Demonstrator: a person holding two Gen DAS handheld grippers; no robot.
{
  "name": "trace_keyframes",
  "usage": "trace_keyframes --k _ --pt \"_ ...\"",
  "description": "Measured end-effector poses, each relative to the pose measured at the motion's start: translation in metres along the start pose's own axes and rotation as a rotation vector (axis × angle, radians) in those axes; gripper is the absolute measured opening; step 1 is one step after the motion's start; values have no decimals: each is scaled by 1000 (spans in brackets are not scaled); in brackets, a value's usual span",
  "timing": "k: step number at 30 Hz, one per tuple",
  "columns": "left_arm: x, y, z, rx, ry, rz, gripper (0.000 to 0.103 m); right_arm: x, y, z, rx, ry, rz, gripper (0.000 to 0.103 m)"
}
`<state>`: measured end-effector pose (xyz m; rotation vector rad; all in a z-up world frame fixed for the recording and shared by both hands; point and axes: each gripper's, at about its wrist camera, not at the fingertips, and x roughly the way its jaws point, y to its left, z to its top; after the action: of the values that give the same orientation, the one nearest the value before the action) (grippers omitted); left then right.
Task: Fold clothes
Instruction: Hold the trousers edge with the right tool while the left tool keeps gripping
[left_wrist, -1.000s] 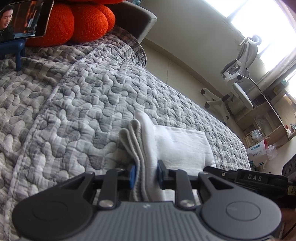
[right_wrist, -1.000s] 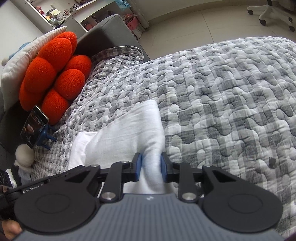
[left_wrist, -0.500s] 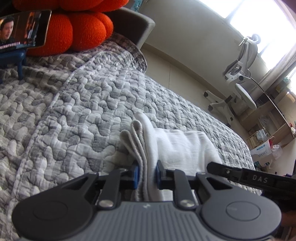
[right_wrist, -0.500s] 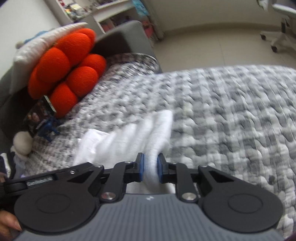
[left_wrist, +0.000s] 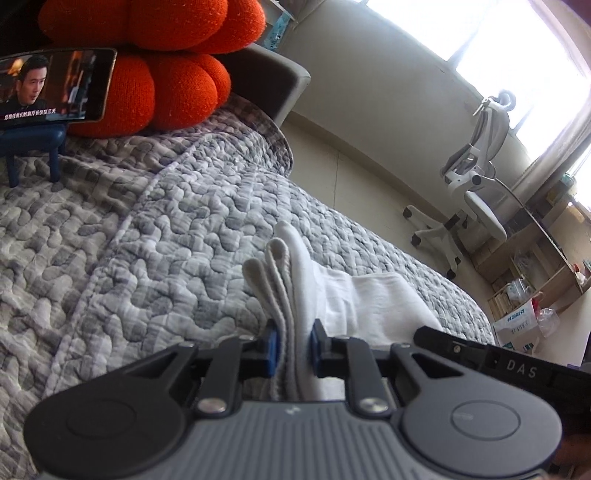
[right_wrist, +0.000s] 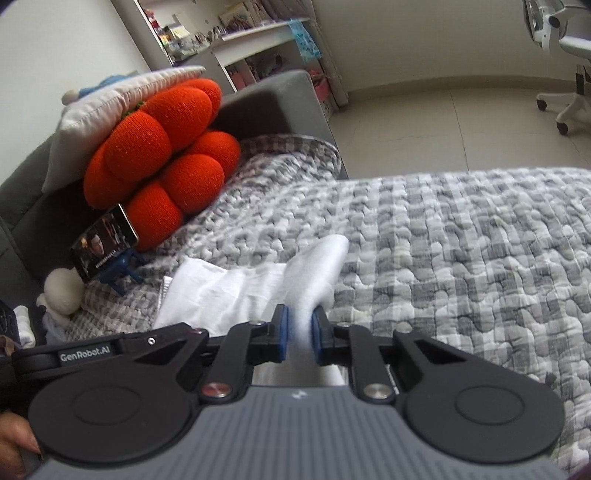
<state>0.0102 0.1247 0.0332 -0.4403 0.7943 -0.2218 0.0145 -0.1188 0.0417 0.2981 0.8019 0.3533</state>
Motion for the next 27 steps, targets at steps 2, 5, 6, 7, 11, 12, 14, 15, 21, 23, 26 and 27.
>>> trace_keyframes --k 2,5,6,7,11,12,14,15,21,23,26,27 --pt "1 1 -1 -4 7 6 17 9 -3 -2 1 50 -37 21" --pt "4 3 -1 -10 16 15 17 16 -12 -3 36 85 -51 25" --pt "4 3 -1 -13 19 19 17 16 -14 -3 49 89 -45 27" --pt "5 4 -2 -15 22 22 17 16 -16 -3 61 94 -37 31" --pt "8 5 -3 -16 32 32 17 18 -22 -3 90 104 -17 34" --pt "8 5 -3 -18 35 35 17 18 -23 -3 95 105 -13 34" --pt "9 6 -3 -22 39 35 17 18 -25 -3 106 106 -5 34" --pt "9 7 -3 -25 40 34 17 18 -26 -3 111 107 0 34" --pt "11 7 -3 -21 45 43 18 20 -27 -2 116 107 14 35" --pt "11 7 -4 -20 45 44 18 21 -23 -2 84 105 1 23" --pt "11 6 -3 -10 41 48 18 19 -14 -3 34 89 -15 19" --pt "11 6 -3 -5 39 49 18 17 -11 -2 20 79 -18 19"
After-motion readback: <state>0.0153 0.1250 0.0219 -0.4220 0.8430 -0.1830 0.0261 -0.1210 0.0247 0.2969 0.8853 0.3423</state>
